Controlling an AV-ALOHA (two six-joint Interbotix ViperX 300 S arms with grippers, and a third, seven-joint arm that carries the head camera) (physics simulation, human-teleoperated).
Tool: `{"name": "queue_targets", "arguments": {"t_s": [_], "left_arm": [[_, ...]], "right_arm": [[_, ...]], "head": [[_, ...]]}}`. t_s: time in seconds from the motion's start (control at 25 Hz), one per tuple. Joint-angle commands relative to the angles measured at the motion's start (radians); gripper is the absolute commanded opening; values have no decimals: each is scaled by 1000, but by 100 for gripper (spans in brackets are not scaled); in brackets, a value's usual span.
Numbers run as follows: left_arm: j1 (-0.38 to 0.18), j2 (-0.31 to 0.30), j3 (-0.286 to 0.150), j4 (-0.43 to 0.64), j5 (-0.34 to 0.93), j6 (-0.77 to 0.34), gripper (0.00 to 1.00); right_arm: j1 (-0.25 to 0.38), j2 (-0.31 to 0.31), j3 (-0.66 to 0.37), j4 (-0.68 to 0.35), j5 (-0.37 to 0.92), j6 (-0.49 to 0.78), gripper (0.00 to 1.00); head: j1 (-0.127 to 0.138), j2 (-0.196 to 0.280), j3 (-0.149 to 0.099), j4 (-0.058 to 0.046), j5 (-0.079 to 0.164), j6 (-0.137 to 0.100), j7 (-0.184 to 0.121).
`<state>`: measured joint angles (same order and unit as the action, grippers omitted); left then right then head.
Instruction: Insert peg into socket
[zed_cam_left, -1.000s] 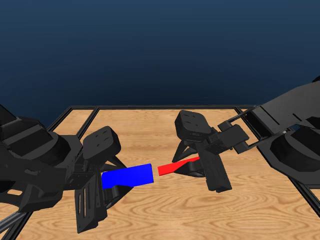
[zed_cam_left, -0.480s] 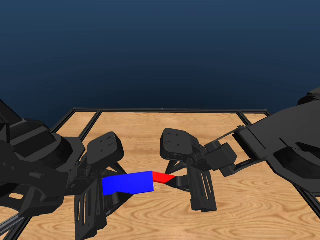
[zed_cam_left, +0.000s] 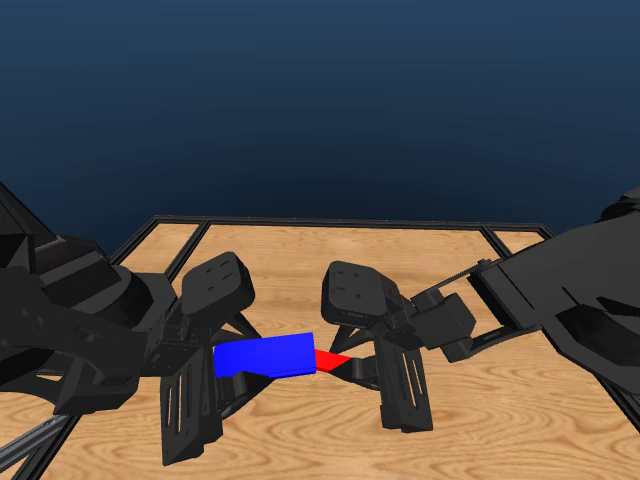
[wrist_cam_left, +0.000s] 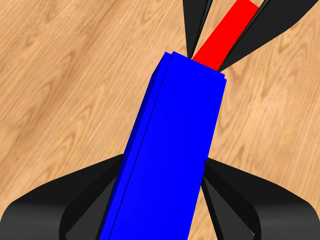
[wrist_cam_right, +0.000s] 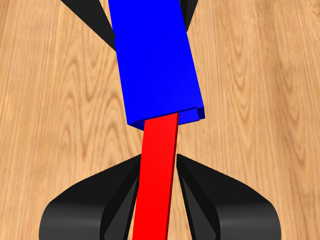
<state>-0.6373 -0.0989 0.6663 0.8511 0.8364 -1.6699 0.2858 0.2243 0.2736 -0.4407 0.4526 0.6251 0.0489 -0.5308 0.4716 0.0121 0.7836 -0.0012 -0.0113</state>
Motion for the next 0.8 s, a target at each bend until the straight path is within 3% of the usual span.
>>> {"name": "queue_targets", "arguments": {"t_s": [0.04,0.08,0.12,0.32,0.36,0.4,0.44,0.48,0.56,0.64,0.68,0.72,0.8], "left_arm": [[40,30,-44,-2,-103,34,0],[46,44,-29,-13,-84,49,0],[60,25,-53,-19,-101,57,0],[78,92,-54,-59,-165,105,0],[86,78,-70,-68,-181,105,0],[79,82,-69,-74,-191,118,0],[79,85,-71,-82,-187,128,0],[84,83,-59,-83,-209,129,0],[77,63,-86,-86,-202,133,0],[85,83,-56,-85,-198,135,0],[77,62,-81,-89,-205,145,0],[64,76,-53,-98,-223,166,0],[89,67,-64,-98,-216,156,0]], "right_arm": [[-10,4,-57,-1,-29,-30,0],[-11,-8,-62,-13,-21,-21,0],[-13,14,-82,-12,-19,-48,0],[-8,38,-171,-17,25,-90,0],[-3,56,-178,-16,16,-94,0],[-5,55,-188,-17,18,-92,90],[-4,53,-172,-7,31,-86,100],[-7,52,-173,3,29,-77,100],[-6,25,-144,8,44,-66,100],[-11,5,-90,18,58,-38,100],[-6,-5,-66,18,63,-27,100],[-5,-26,-40,16,76,-11,100],[1,-52,-2,12,81,26,100]], "head": [[-6,4,-19,-1,-11,1,4],[-10,4,-20,-2,-12,1,5],[-11,4,-20,-2,-12,2,6],[-22,6,-22,-4,-14,4,8],[-21,6,-21,-4,-14,4,8],[-20,5,-22,-4,-13,4,8],[-18,5,-22,-3,-13,4,7],[-17,4,-22,-4,-15,3,5],[-14,1,-22,-3,-15,2,2],[-8,-2,-22,-2,-15,-1,2],[-6,-3,-22,-2,-15,-2,2],[-5,-5,-21,-1,-16,-3,1],[-1,-6,-21,-1,-16,-4,1]]}}
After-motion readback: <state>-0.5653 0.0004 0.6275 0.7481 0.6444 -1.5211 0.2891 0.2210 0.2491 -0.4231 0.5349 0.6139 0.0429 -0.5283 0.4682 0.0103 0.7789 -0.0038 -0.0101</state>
